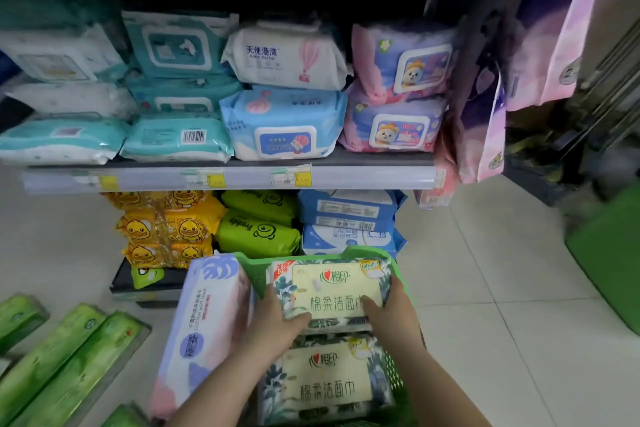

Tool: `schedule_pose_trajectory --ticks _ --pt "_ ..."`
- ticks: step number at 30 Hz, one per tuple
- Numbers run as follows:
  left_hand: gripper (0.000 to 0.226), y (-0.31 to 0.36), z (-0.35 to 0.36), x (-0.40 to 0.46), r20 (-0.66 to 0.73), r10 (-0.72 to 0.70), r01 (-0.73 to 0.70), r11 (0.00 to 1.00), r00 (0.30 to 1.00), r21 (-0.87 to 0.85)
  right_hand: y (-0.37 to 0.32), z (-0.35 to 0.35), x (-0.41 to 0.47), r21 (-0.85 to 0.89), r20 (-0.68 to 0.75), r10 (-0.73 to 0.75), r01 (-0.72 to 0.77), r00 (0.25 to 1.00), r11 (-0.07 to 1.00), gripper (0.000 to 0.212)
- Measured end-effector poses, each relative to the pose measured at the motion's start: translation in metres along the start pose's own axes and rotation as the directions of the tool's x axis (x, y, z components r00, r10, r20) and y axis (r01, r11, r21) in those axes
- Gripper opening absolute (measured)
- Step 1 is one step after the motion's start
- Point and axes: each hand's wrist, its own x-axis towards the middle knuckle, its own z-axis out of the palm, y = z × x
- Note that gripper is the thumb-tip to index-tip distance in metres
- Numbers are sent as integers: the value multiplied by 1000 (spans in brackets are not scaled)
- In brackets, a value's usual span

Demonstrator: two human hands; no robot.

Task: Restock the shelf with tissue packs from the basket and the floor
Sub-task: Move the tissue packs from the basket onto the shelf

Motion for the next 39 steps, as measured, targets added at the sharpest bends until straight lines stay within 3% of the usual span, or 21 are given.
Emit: schedule_pose_trajectory --ticks 9,14,21,25,31,39 --pt "81 107 -52 -125 -228 227 -238 971 947 -21 -72 -100 -76 198 -1 -292 286 957 938 78" --pt "85 174 -79 -188 -355 385 -419 908 852 -22 -127 -161 -108 273 -118 -487 500 865 822 78" --pt "76 247 -125 -229 -512 487 -594 803 707 -57 -207 -224 -144 296 -311 -609 683 730 667 82" --pt "59 279 -161 -219 -549 562 -692 721 619 -42 -260 -240 -139 296 -376 -621 725 687 623 82" --pt "63 315 -211 -173 -592 620 -749 661 515 39 -330 -241 -105 302 -406 -623 742 668 599 91" --pt "63 356 -276 -72 -576 598 -665 737 558 122 -402 -221 -34 253 -366 -622 717 692 649 66"
